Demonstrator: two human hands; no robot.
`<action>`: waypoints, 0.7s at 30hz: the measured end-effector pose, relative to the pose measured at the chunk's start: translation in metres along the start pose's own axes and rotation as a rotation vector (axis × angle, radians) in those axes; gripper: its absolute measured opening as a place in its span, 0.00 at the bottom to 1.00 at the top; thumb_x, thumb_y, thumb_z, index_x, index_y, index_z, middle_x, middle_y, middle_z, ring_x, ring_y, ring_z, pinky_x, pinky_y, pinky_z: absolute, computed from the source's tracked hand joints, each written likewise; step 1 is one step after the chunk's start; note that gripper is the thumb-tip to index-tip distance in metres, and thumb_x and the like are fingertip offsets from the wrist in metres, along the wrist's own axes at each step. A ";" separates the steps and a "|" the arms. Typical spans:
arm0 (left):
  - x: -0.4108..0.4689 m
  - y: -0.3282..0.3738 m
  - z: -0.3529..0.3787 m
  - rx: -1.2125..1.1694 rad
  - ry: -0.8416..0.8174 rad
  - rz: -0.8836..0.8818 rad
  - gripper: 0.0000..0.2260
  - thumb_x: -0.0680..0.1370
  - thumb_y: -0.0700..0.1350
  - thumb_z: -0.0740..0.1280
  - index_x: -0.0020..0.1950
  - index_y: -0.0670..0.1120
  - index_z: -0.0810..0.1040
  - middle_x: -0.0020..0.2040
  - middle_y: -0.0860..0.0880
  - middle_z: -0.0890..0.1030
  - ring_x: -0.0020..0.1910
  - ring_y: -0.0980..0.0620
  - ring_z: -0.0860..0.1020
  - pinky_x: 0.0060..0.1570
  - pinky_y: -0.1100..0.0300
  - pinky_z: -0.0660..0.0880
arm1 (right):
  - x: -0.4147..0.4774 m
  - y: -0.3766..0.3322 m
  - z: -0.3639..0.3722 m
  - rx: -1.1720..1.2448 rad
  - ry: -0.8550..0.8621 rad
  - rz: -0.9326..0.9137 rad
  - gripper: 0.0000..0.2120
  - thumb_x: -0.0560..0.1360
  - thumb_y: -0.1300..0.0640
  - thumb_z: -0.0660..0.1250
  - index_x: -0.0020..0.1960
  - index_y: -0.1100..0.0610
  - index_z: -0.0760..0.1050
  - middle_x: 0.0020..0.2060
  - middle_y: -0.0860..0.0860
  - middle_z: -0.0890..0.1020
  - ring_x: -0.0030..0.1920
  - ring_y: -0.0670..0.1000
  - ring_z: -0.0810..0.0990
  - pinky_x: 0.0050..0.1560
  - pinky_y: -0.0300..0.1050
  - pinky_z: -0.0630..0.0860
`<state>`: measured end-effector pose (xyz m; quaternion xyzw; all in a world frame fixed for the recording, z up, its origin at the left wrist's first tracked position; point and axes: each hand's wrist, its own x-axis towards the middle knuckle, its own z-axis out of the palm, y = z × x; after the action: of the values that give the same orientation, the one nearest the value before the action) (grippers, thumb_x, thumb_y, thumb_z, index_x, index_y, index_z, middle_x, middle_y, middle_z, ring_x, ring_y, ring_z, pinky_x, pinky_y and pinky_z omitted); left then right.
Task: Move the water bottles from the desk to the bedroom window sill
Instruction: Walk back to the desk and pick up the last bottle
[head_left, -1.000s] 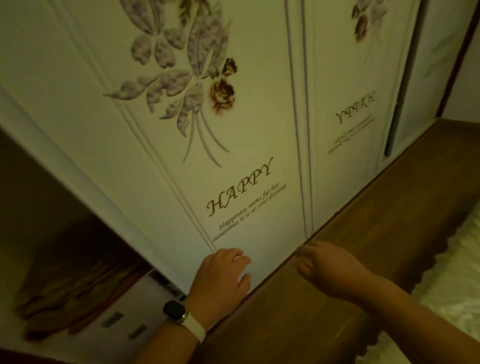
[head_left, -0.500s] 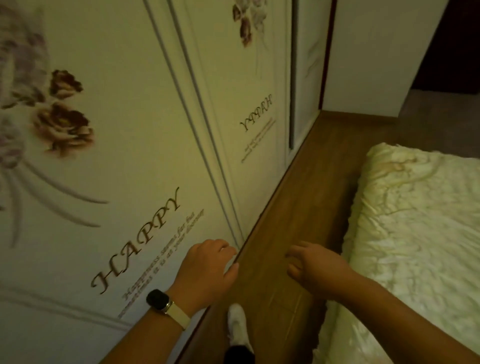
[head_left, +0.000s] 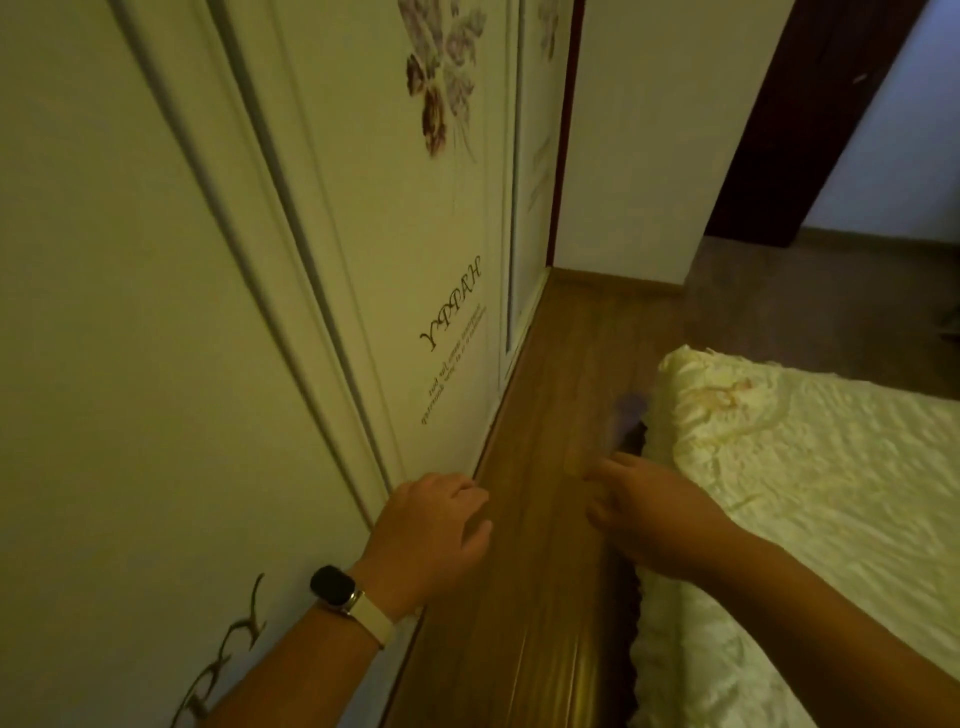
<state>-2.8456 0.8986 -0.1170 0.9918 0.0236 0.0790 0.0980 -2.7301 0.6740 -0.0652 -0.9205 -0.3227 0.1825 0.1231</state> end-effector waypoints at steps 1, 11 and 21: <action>0.018 -0.004 -0.003 -0.007 0.002 0.022 0.20 0.75 0.57 0.58 0.56 0.49 0.83 0.52 0.49 0.84 0.49 0.47 0.82 0.47 0.48 0.79 | 0.007 -0.001 -0.009 -0.028 0.106 0.005 0.14 0.80 0.51 0.59 0.62 0.55 0.75 0.57 0.51 0.78 0.56 0.54 0.78 0.56 0.52 0.77; 0.186 0.008 0.009 -0.019 -0.068 0.200 0.19 0.76 0.57 0.58 0.56 0.51 0.82 0.52 0.52 0.83 0.50 0.52 0.80 0.47 0.56 0.75 | 0.086 0.069 -0.037 -0.091 0.113 0.112 0.14 0.80 0.46 0.58 0.58 0.52 0.75 0.54 0.49 0.77 0.51 0.50 0.78 0.51 0.48 0.77; 0.383 0.053 0.045 0.046 -0.212 0.212 0.19 0.81 0.58 0.58 0.67 0.53 0.76 0.65 0.54 0.76 0.65 0.53 0.72 0.64 0.54 0.67 | 0.215 0.210 -0.110 -0.078 0.126 0.069 0.14 0.80 0.44 0.58 0.57 0.53 0.73 0.55 0.49 0.74 0.55 0.52 0.76 0.51 0.47 0.72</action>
<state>-2.4591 0.8615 -0.0919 0.9935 -0.0897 -0.0168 0.0683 -2.4129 0.6392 -0.0931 -0.9448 -0.2894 0.1154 0.1010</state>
